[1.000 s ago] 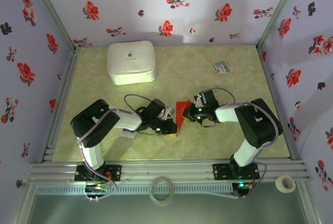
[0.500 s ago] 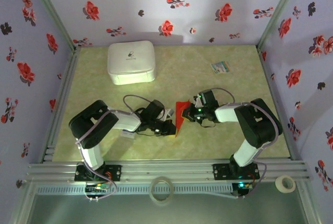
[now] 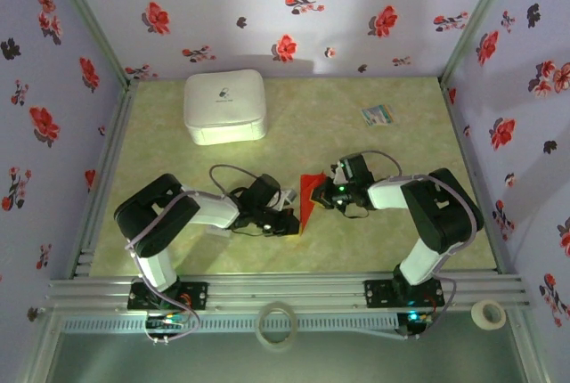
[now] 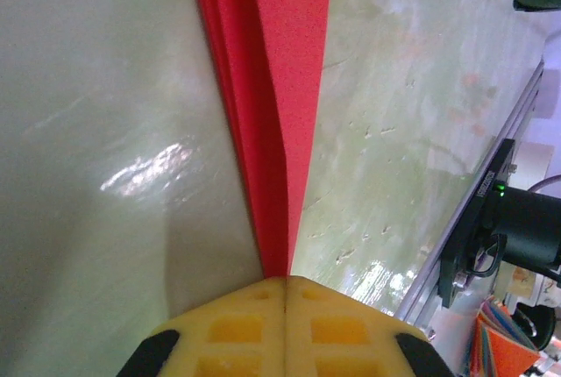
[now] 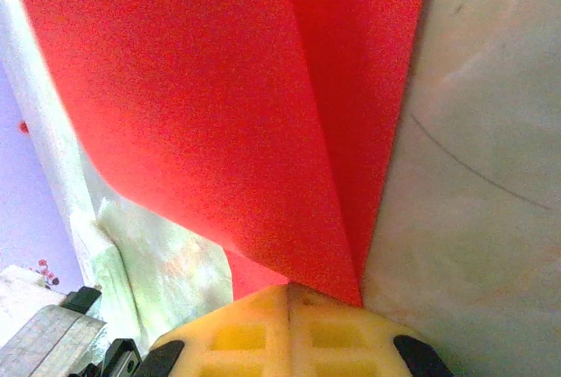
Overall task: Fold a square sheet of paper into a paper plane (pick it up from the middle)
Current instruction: Fold the wing for the fifth time at the center of the table.
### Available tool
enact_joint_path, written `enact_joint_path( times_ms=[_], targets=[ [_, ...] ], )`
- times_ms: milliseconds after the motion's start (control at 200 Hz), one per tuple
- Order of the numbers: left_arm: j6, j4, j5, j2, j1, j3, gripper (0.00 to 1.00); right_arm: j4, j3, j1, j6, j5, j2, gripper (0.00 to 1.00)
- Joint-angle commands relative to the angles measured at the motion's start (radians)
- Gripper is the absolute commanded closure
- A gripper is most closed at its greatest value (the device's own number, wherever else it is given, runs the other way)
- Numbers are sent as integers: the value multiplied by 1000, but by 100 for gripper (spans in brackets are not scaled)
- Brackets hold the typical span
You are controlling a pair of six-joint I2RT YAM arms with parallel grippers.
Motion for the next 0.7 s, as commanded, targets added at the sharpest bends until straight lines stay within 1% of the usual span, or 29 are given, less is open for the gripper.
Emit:
enact_joint_path(
  times_ms=[0, 55, 110, 285, 345, 405, 450, 520, 605, 695],
  targets=[
    [9, -103, 48, -22, -24, -32, 100, -83, -14, -8, -18, 110, 33, 96],
    [8, -100, 48, -39, -24, -35, 93, -83, -14, -8, -18, 109, 33, 96],
    [10, -99, 48, -65, -24, -37, 89, -81, -15, -6, -15, 110, 33, 96],
    [23, -113, -13, -185, -14, -40, 83, -81, -13, -7, -12, 107, 30, 96],
    [29, -119, -40, -228, -7, -36, 85, -83, -12, -7, -12, 107, 27, 96],
    [32, -112, -67, -243, 5, -22, 92, -83, -12, -6, -12, 106, 27, 96],
    [27, -96, -68, -234, 14, -5, 95, -82, -11, -7, -12, 105, 27, 96],
    [28, -87, -60, -194, 20, 51, 96, -81, -11, -7, -9, 102, 28, 96],
    [34, -89, -19, -121, 19, 129, 96, -83, -11, -7, -9, 102, 25, 96],
    [32, -89, -14, -49, 19, 186, 97, -83, -9, -7, -9, 102, 22, 96]
  ],
)
